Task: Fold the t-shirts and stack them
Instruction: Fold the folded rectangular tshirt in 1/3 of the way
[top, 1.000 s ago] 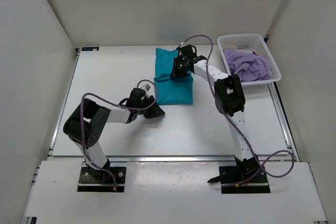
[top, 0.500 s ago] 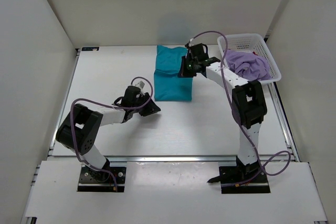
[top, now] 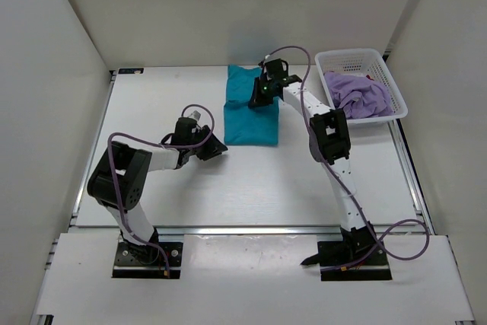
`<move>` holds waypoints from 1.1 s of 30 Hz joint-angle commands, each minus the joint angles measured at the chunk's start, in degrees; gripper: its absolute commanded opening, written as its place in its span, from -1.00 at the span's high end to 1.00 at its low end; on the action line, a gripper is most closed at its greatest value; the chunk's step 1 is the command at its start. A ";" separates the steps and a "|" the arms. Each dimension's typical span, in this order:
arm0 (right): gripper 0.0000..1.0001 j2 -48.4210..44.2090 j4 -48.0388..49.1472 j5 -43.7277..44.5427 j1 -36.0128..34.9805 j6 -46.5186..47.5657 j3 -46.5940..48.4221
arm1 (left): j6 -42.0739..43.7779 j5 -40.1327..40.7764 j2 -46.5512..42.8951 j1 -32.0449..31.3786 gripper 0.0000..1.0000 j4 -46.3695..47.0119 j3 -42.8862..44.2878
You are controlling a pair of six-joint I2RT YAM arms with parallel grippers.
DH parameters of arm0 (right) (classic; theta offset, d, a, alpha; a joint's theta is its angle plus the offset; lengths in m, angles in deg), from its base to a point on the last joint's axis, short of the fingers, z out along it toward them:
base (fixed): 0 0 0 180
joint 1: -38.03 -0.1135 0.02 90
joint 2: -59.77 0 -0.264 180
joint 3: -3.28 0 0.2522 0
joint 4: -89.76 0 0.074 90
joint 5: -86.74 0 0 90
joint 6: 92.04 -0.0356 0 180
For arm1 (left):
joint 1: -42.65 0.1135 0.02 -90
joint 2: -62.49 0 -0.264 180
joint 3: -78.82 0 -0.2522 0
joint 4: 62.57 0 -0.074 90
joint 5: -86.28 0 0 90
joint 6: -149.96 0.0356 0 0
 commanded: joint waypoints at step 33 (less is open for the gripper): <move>0.19 -47.79 2.82 12.87 -2.10 4.98 -43.58 | -0.77 0.86 12.17 1.57 0.17 -0.09 10.65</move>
